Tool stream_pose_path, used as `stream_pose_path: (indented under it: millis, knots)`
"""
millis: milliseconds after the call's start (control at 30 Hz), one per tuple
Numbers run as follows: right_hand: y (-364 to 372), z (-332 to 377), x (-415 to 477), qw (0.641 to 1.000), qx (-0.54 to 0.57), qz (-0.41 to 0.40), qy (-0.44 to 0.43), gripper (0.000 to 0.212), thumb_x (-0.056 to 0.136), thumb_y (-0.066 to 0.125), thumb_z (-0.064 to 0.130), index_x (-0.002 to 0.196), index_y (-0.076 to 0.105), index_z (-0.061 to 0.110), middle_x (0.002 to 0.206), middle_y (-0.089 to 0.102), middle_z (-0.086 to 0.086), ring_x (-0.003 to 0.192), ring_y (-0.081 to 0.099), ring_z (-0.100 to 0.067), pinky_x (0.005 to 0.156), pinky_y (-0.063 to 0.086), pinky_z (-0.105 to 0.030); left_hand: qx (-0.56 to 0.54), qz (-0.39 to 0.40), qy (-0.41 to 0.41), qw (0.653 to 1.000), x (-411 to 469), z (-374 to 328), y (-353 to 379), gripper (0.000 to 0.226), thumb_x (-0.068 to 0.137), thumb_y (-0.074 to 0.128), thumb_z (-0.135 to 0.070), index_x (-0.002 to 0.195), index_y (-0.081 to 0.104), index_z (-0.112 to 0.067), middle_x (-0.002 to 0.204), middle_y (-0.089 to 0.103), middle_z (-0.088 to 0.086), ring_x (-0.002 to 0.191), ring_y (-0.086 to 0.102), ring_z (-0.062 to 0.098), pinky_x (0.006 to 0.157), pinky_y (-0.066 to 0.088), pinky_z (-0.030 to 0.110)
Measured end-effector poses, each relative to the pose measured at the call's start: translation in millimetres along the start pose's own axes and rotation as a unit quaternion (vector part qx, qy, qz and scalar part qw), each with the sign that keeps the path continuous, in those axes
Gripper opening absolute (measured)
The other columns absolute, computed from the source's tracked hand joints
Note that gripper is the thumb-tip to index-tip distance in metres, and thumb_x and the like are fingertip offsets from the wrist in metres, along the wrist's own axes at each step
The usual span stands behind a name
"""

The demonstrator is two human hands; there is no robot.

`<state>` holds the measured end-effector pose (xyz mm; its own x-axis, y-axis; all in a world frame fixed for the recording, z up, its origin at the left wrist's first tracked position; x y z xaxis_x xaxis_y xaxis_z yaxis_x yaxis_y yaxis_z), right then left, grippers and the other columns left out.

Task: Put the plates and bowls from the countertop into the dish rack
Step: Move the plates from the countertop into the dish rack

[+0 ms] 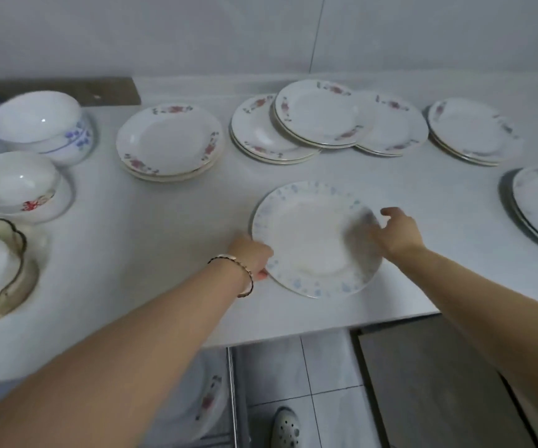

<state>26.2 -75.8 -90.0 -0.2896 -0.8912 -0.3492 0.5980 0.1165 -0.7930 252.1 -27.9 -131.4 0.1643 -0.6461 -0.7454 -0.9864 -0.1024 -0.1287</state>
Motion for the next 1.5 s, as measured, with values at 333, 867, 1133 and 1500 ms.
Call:
stream_pose_path:
  millis: [333,867,1133,1500]
  knots:
    - [31,-34,17,0.993,0.079,0.071,0.057,0.016,0.09,0.052,0.015,0.081,0.055,0.002,0.093,0.055,-0.016,0.086,0.052,-0.028,0.083,0.047,-0.04,0.003,-0.064,0.057,0.996,5,10,2,0.039,0.084,0.045,0.015,0.12,0.056,0.004,0.105,0.06,0.017,0.088,0.057,0.027,0.075,0.052,0.042]
    - [140,5,-269,0.983,0.088,0.157,-0.022,0.028,0.083,0.067,0.024,0.095,0.051,0.005,0.085,0.06,-0.007,0.073,0.056,-0.022,0.058,0.044,-0.031,0.069,0.02,0.01,0.997,-165,188,-219,0.042,0.078,0.055,0.014,0.107,0.043,-0.014,0.108,0.057,0.007,0.104,0.059,0.025,0.07,0.059,0.036]
    - [239,-34,-332,0.966,0.039,0.249,0.053,0.024,0.084,0.066,0.025,0.095,0.056,0.006,0.084,0.061,-0.008,0.074,0.059,-0.023,0.068,0.051,-0.037,0.094,0.029,-0.106,0.989,-154,299,-271,0.038,0.08,0.054,0.015,0.098,0.045,-0.017,0.091,0.056,-0.002,0.098,0.058,0.022,0.078,0.057,0.034]
    - [375,-99,-264,0.962,0.093,0.153,0.204,0.037,0.092,0.051,0.018,0.122,0.058,-0.002,0.104,0.065,-0.023,0.098,0.062,-0.039,0.09,0.051,-0.053,0.209,-0.067,-0.067,0.973,-10,340,-252,0.014,0.085,0.046,0.002,0.088,0.058,-0.004,0.097,0.065,0.016,0.093,0.062,0.03,0.066,0.049,0.026]
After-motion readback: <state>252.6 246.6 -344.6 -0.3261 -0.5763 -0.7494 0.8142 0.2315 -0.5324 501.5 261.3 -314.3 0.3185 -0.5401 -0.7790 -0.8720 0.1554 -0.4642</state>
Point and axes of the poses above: each hand's wrist, its own x-axis towards the middle knuckle, its own y-axis out of the palm, z = x × y, the point moved 3 cm from there along x, towards the middle knuckle
